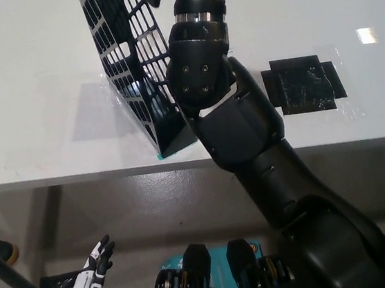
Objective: A notebook is kept standing on the table on the right hand side and a black shelf is kept on the left hand side and the robot uses its right hand to grab the notebook and places it in the shelf
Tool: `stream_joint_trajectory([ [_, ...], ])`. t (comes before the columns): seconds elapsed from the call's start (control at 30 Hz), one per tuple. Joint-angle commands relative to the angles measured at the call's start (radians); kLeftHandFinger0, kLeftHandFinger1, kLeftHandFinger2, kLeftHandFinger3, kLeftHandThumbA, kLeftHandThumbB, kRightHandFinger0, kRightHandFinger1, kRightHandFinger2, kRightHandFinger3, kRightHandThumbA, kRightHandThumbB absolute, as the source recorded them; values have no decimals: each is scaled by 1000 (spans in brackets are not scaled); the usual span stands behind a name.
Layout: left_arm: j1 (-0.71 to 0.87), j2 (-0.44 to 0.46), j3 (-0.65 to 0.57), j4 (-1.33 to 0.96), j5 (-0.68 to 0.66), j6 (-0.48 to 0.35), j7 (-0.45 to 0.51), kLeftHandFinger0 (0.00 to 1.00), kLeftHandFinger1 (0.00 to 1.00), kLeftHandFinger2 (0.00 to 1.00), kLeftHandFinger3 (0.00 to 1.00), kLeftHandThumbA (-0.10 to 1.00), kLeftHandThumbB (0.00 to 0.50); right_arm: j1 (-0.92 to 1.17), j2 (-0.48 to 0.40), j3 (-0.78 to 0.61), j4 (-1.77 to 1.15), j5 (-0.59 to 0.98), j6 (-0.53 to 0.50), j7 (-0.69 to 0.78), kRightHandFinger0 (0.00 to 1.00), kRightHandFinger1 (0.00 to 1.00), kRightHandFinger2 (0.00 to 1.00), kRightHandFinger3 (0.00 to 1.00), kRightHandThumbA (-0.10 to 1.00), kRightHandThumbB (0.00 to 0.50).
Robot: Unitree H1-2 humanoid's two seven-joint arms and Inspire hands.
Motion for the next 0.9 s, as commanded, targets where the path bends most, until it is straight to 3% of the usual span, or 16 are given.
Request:
stream_joint_trajectory([
  [0.0,0,20,-6,-36,-13,-15,-22,1000,1000,1000,1000,1000,202,-53,11,9,35,-19,-71,-65,0,0,555,685,-100,81],
  [0.17,-3,22,-4,-45,0,-5,-21,1000,1000,1000,1000,1000,193,-61,3,17,111,-12,-110,-77,0,0,568,695,-100,65],
  [0.37,-1,25,-9,-24,21,-39,-15,1000,1000,1000,1000,1000,196,-67,6,24,250,-13,-131,-131,0,2,584,694,-100,83],
  [0.5,-5,20,-10,-26,25,-25,-12,1000,1000,1000,1000,1000,256,-74,15,23,344,4,-159,-152,0,0,562,717,-100,116],
  [0.7,-11,18,-11,-33,26,-6,-14,1000,1000,1000,1000,1000,241,-100,24,26,465,22,-209,-176,0,0,530,618,-100,152],
  [0.87,-18,20,-14,-35,20,1,-24,1000,1000,1000,1000,1000,254,-101,32,16,484,85,-209,-124,0,0,472,555,-100,135],
])
